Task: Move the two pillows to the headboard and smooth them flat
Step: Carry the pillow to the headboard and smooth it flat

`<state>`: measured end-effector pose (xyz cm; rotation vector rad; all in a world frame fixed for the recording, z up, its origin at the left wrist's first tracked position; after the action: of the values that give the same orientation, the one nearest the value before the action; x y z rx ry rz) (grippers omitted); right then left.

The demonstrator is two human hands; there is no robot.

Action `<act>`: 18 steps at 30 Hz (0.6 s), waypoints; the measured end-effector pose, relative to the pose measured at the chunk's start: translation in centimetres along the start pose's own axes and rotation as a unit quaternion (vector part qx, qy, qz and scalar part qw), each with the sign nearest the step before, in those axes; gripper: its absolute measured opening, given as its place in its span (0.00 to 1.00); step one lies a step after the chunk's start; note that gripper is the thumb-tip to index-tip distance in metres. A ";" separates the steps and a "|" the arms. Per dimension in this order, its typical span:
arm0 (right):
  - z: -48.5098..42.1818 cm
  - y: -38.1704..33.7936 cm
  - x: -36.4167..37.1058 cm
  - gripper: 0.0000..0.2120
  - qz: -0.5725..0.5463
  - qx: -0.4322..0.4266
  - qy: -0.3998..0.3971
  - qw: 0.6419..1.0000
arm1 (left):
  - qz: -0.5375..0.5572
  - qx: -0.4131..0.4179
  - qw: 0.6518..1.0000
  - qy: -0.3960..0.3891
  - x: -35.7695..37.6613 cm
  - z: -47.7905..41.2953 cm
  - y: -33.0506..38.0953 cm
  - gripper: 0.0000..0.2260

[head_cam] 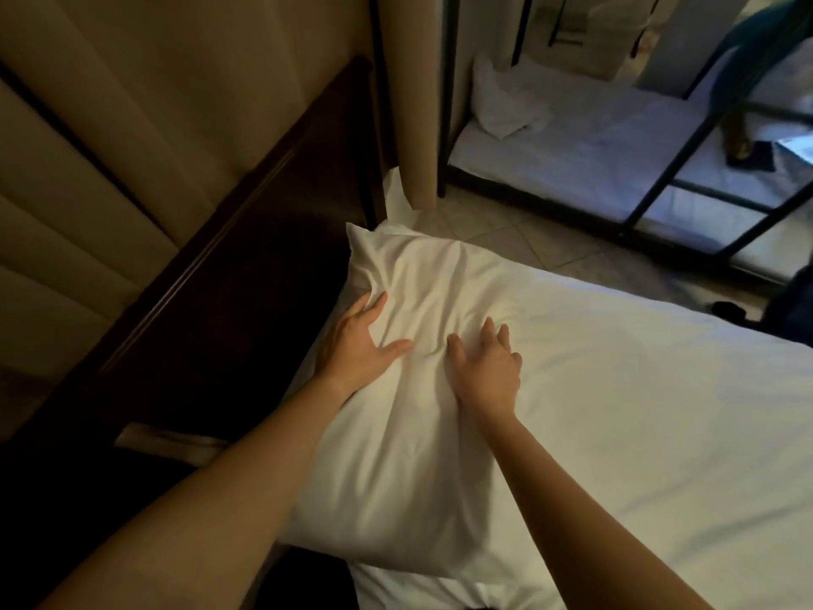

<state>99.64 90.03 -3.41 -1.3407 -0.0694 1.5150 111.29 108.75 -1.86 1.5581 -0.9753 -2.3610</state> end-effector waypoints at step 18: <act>-3.8 -3.4 17.3 0.41 0.030 0.091 0.051 0.994 | -0.060 0.078 0.989 -0.111 -0.7 -11.8 -17.9 0.42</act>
<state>108.00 101.64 -14.43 -1.2805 0.1714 1.4641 125.76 117.84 -14.81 1.4653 -1.1690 -2.6457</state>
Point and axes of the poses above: each hand's wrist, its own z-axis away from the middle knuckle, its own x-axis out of the palm, y = z × x, the point moved 1 cm from there along -z, towards the middle knuckle, and after that the axes turned 7 degrees about -y, right-handed, at the moved point
